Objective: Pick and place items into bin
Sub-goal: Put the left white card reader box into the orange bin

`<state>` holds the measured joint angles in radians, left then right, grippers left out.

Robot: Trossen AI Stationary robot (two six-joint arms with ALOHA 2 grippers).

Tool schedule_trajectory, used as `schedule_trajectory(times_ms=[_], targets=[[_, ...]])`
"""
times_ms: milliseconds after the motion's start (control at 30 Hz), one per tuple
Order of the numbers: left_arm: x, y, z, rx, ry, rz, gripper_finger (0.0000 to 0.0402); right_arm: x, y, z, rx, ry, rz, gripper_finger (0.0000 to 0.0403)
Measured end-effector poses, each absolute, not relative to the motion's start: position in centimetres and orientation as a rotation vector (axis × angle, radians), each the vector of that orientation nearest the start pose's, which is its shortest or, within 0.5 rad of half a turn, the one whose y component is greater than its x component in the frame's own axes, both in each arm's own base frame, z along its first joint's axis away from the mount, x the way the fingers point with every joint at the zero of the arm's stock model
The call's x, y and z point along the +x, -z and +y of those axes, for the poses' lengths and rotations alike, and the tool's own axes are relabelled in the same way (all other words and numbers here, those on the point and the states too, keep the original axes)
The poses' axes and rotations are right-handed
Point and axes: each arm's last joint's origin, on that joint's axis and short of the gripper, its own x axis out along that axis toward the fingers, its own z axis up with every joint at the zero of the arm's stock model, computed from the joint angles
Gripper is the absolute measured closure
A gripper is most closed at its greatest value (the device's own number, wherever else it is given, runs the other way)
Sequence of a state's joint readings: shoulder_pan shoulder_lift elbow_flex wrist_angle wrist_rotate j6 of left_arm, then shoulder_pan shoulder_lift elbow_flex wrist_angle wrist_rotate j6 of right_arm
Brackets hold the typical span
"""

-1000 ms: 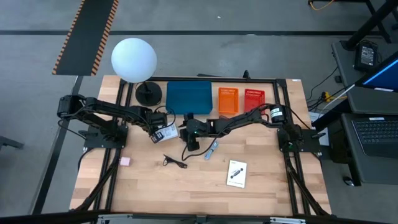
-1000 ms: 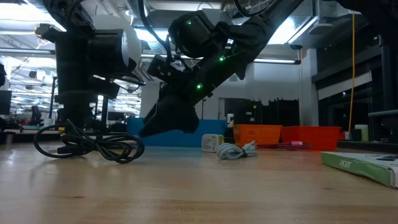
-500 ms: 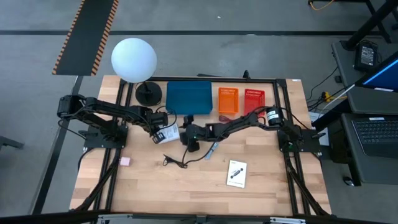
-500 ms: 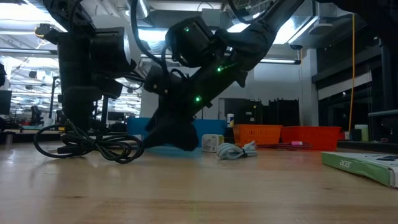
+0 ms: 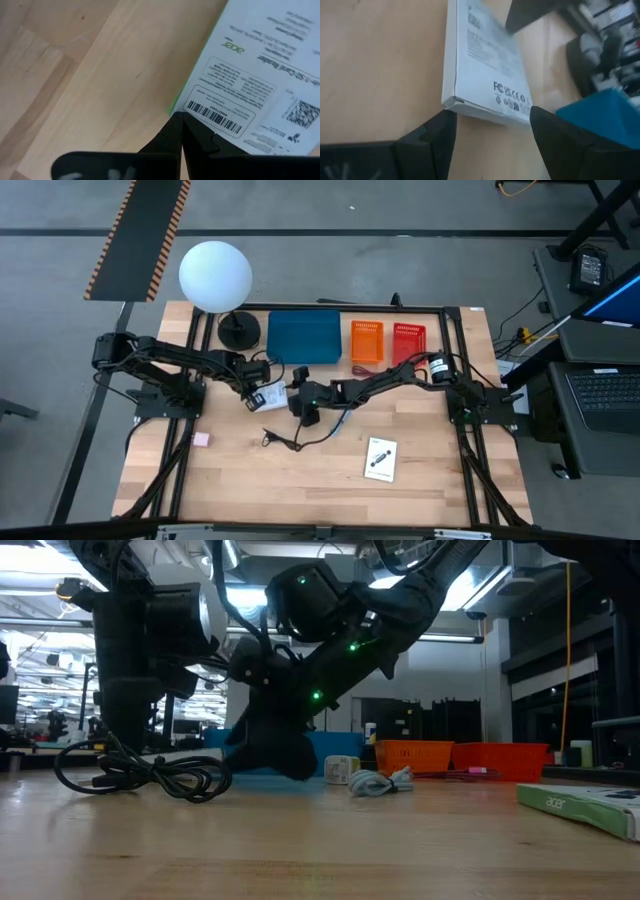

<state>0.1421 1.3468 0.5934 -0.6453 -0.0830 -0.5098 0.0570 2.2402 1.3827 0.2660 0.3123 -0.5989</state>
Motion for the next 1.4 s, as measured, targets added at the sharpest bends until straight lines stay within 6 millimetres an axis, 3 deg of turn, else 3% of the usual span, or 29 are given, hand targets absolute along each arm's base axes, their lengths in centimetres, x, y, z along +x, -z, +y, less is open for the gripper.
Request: schedule_trajectory(times_ms=[400,1000,1400], targets=[[19.7,-14.2,3.1,-0.467,-0.533,1.304,0.0401,47.2,-11.6,1.9,-0.704,0.024,0.574,0.0189],[20.3,-14.3,3.1,-0.402,-0.458,1.257,0.0398,47.2,-11.9,2.1,-0.694,-0.022,0.554,0.0387],[20.4,-15.5,2.9,-0.284,-0.379,1.183,0.0399,46.0,-13.8,1.9,-0.698,-0.034,0.67,0.039]])
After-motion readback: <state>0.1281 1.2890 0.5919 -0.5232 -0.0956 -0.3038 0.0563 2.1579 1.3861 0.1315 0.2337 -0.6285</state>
